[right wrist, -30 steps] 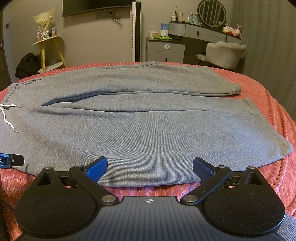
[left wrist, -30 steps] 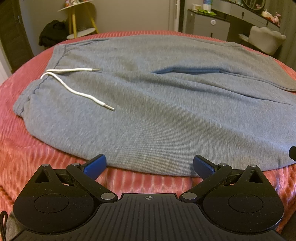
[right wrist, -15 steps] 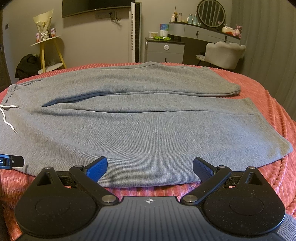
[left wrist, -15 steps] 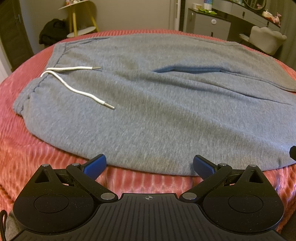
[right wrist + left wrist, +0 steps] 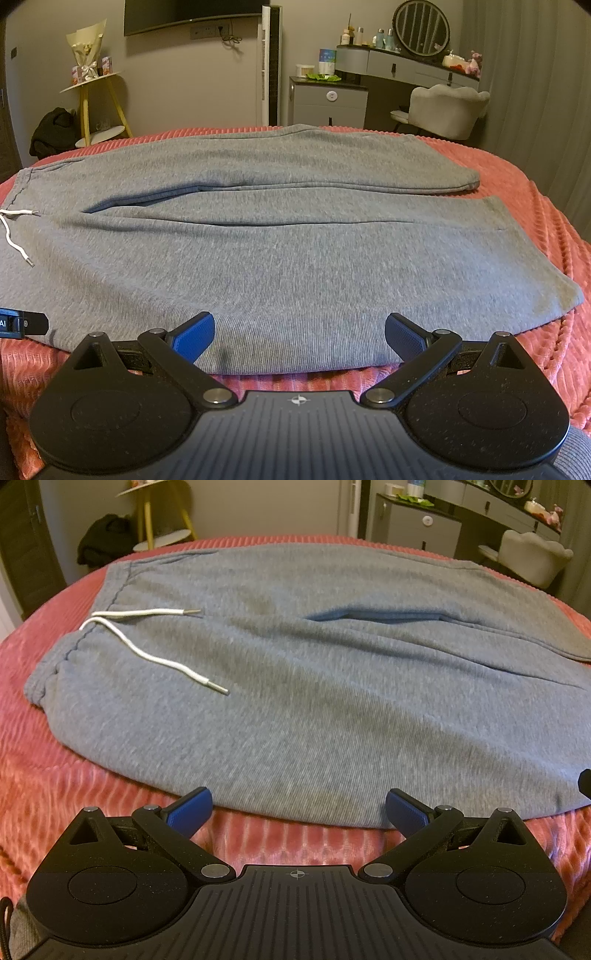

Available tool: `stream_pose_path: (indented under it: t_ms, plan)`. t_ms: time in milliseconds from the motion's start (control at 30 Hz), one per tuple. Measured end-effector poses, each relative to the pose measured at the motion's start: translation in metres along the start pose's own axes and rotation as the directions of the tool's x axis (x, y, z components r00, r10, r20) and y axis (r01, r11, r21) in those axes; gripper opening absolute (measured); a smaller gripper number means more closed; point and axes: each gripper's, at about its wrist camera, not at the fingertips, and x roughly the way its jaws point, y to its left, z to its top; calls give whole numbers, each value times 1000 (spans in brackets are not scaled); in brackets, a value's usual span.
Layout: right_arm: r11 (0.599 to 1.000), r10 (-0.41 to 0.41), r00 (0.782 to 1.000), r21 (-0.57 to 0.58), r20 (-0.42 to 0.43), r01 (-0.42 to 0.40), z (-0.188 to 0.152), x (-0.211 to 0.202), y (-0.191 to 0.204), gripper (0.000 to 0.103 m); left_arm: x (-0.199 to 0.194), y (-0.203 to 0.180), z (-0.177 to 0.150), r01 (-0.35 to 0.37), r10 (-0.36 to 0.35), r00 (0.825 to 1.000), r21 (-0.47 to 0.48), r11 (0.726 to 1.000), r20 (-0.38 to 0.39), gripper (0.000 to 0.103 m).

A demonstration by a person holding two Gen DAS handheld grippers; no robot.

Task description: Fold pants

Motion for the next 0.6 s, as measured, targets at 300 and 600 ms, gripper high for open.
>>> stream_pose_path:
  t_ms: [300, 600]
  plan:
    - [1000, 2, 1000, 2, 1, -2, -1, 1, 0, 99, 1, 0, 0, -2, 2, 1000, 1, 1000, -4, 103]
    - [1000, 4, 1000, 9, 4, -4, -2, 2, 1, 99, 2, 0, 0, -2, 2, 1000, 2, 1000, -3, 103]
